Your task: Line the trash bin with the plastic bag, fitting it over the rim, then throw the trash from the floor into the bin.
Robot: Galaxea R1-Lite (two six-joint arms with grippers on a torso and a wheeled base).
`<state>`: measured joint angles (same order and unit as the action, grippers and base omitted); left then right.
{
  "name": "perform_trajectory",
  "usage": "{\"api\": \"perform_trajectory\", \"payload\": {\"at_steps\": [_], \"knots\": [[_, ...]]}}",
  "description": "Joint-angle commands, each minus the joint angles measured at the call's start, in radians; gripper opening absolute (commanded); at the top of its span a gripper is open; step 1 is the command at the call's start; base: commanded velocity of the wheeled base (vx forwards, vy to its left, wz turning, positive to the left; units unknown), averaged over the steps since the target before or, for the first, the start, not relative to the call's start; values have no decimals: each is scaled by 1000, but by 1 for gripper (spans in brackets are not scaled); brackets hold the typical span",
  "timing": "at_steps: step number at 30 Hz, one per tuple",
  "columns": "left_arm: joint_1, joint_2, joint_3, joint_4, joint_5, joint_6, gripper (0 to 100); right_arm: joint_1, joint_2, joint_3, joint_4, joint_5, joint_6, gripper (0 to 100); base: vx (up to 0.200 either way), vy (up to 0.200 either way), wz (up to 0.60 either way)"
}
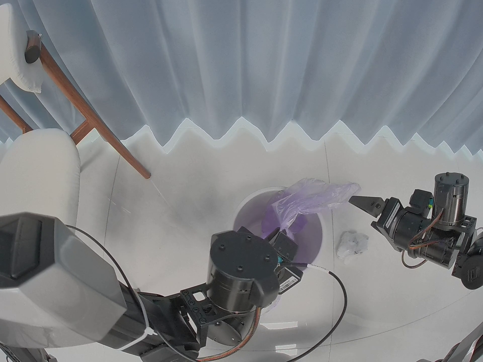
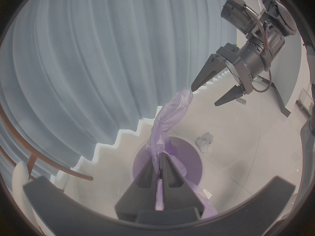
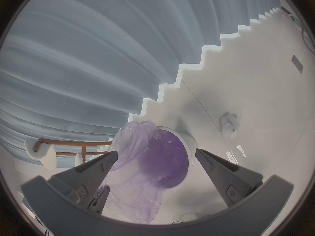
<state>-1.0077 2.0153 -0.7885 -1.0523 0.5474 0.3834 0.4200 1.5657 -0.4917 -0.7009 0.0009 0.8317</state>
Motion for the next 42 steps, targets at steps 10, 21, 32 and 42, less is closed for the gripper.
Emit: {"api": "perform_trajectory", "payload": {"at_steps": [10, 21, 32, 42], "knots": [[-2, 5, -5, 0, 2, -5, 0, 2, 77, -77, 3, -2, -3, 100, 0, 0, 0], [0, 3, -18, 0, 3, -1, 0, 2, 109, -79, 0, -2, -3, 100, 0, 0, 0], [-19, 19, -29, -3, 16, 0, 0, 72, 181, -154, 9, -10, -2, 100, 0, 0, 0], [-19, 17, -32, -17, 25, 0, 0, 134, 220, -165, -2, -64, 6, 0, 0, 0, 0]]}}
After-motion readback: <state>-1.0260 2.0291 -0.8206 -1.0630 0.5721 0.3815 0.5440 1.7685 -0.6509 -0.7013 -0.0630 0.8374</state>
